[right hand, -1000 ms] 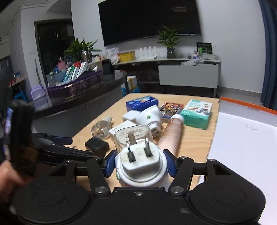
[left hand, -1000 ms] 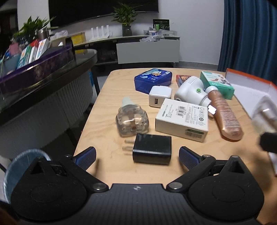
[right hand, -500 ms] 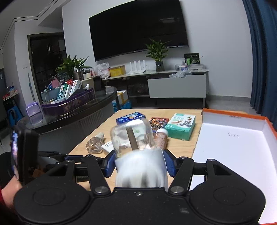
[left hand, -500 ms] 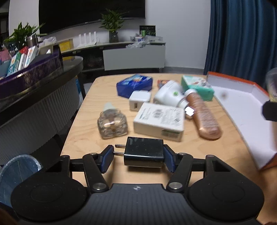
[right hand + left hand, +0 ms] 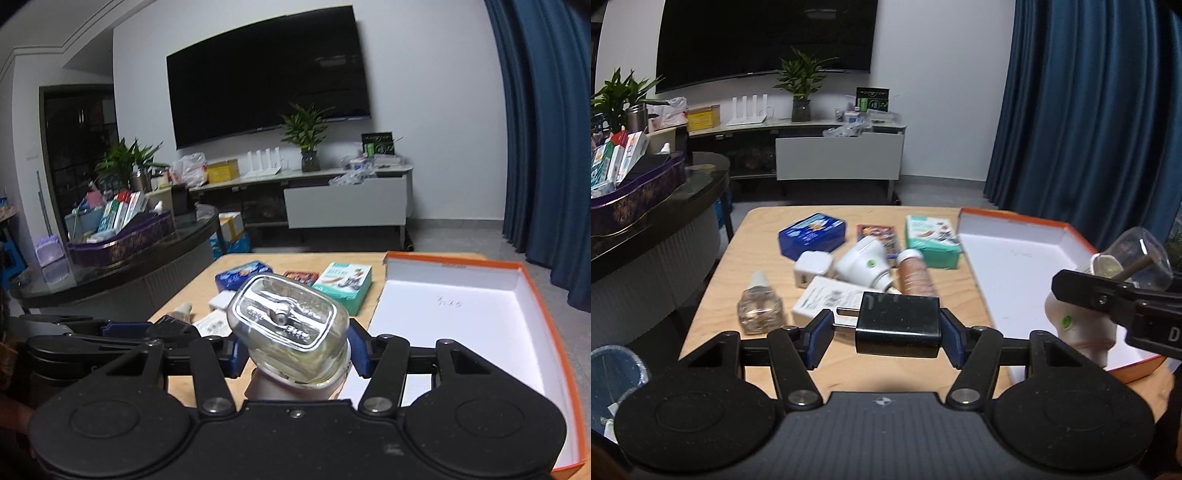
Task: Organize rigid objects
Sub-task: 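Carry the diffuser and black charger with both grippers over the open white box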
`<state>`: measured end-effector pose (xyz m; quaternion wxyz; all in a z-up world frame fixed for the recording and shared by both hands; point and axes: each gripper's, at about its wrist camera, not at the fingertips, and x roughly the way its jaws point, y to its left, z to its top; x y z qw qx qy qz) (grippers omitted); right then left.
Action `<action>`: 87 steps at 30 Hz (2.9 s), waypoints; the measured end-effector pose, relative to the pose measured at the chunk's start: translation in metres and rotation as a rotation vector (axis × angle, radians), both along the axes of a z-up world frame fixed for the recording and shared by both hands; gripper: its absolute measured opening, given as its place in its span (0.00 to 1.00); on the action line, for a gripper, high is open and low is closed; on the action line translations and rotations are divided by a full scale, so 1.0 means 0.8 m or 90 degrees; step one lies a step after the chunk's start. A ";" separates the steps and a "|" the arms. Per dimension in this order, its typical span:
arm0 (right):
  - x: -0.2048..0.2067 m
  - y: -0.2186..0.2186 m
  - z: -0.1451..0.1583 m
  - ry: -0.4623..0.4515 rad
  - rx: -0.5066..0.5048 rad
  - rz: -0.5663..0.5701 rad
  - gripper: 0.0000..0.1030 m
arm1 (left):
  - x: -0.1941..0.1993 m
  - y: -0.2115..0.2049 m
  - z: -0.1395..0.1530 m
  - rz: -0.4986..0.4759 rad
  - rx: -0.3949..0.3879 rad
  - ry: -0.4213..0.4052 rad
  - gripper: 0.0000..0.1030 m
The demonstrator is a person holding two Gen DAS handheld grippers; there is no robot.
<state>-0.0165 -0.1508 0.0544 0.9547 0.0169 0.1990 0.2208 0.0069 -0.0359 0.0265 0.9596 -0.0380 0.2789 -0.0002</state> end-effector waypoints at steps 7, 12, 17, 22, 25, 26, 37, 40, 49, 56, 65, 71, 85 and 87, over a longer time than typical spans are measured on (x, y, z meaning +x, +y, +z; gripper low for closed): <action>0.003 -0.028 0.018 -0.024 0.003 -0.050 0.63 | 0.009 -0.031 0.021 -0.037 -0.003 -0.026 0.60; 0.014 -0.047 0.028 -0.028 -0.001 -0.092 0.63 | 0.027 -0.050 0.033 -0.061 -0.007 -0.039 0.60; 0.031 -0.064 0.035 -0.026 -0.013 -0.121 0.63 | 0.053 -0.066 0.040 -0.081 -0.022 -0.041 0.60; 0.049 -0.080 0.034 -0.016 -0.019 -0.142 0.63 | 0.079 -0.080 0.042 -0.100 -0.025 -0.042 0.60; 0.061 -0.091 0.032 -0.011 -0.022 -0.156 0.63 | 0.094 -0.085 0.039 -0.110 -0.029 -0.038 0.60; 0.066 -0.094 0.031 -0.008 -0.022 -0.160 0.63 | 0.097 -0.087 0.039 -0.112 -0.030 -0.036 0.60; 0.122 -0.114 0.020 0.030 -0.029 -0.185 0.63 | 0.143 -0.099 0.039 -0.133 -0.036 -0.008 0.60; 0.132 -0.118 0.019 0.041 -0.025 -0.195 0.63 | 0.150 -0.101 0.039 -0.136 -0.031 -0.002 0.60; 0.166 -0.128 0.029 0.073 -0.027 -0.212 0.63 | 0.183 -0.106 0.044 -0.160 -0.030 0.049 0.60; 0.187 -0.138 0.034 0.078 -0.021 -0.225 0.63 | 0.199 -0.111 0.052 -0.161 -0.020 0.036 0.60; 0.211 -0.143 0.024 0.107 -0.033 -0.224 0.63 | 0.209 -0.115 0.035 -0.150 -0.039 0.060 0.60; 0.225 -0.143 0.016 0.120 -0.048 -0.227 0.63 | 0.216 -0.116 0.027 -0.151 -0.040 0.070 0.60; 0.247 -0.135 0.002 0.138 -0.071 -0.226 0.63 | 0.232 -0.128 0.014 -0.160 -0.038 0.090 0.60; 0.250 -0.134 -0.001 0.142 -0.074 -0.225 0.63 | 0.234 -0.129 0.012 -0.162 -0.036 0.093 0.60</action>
